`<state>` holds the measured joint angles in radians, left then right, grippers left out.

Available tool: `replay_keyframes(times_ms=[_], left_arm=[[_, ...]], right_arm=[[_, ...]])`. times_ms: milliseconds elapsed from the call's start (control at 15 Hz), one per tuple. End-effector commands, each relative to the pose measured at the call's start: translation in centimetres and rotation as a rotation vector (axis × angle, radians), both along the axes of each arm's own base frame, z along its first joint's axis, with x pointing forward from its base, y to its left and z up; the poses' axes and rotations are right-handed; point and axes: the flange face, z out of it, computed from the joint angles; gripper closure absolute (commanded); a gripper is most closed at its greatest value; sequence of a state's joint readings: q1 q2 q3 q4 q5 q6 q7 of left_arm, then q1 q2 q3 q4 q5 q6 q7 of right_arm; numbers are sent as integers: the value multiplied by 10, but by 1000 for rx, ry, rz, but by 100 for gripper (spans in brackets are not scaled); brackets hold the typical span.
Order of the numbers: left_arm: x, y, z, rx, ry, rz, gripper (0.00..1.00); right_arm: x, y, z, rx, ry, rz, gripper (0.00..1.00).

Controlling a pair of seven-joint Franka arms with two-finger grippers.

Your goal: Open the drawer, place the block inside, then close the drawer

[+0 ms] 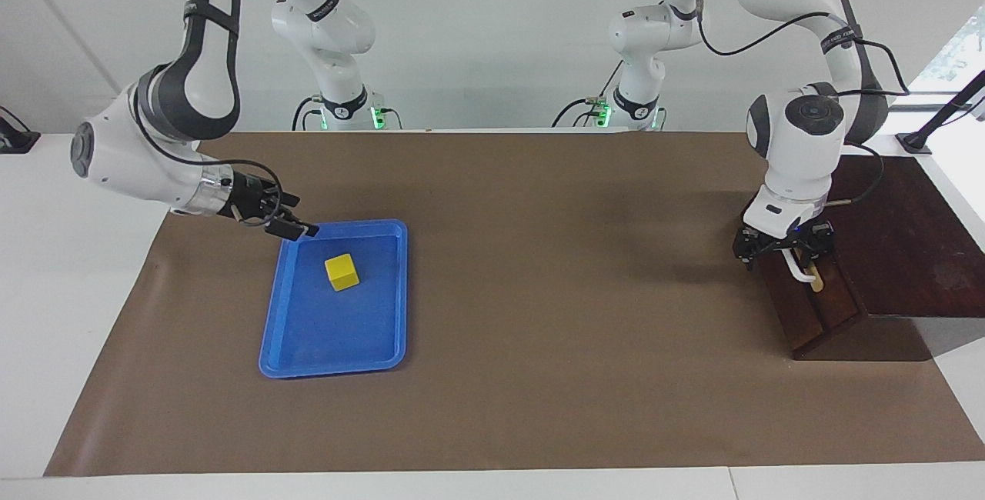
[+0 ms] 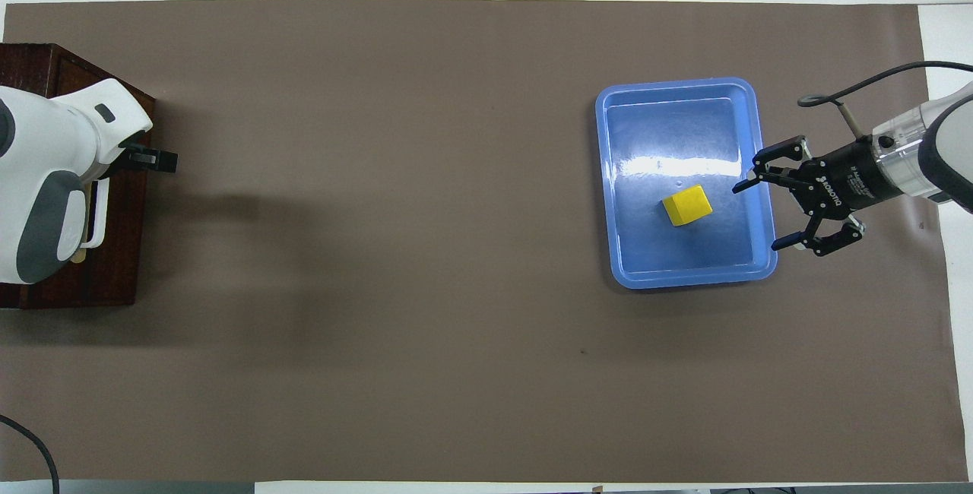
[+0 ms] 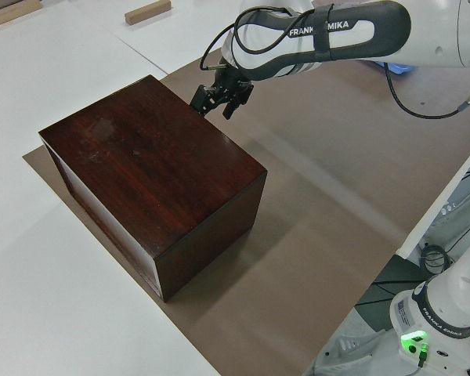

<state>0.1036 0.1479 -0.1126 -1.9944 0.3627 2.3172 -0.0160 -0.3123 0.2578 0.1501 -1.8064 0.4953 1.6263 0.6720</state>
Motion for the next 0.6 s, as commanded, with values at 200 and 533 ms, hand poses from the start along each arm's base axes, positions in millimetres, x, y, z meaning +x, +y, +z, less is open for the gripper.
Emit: replay_keyframes(times_ms=[200, 533], left_arm=[[-8, -40, -13, -16, -21, 26, 0], [-27, -156, -21, -69, -35, 141, 0]], right_arm=[[34, -8, -67, 102, 120, -41, 0], [48, -18, -117, 155, 191, -72, 0]])
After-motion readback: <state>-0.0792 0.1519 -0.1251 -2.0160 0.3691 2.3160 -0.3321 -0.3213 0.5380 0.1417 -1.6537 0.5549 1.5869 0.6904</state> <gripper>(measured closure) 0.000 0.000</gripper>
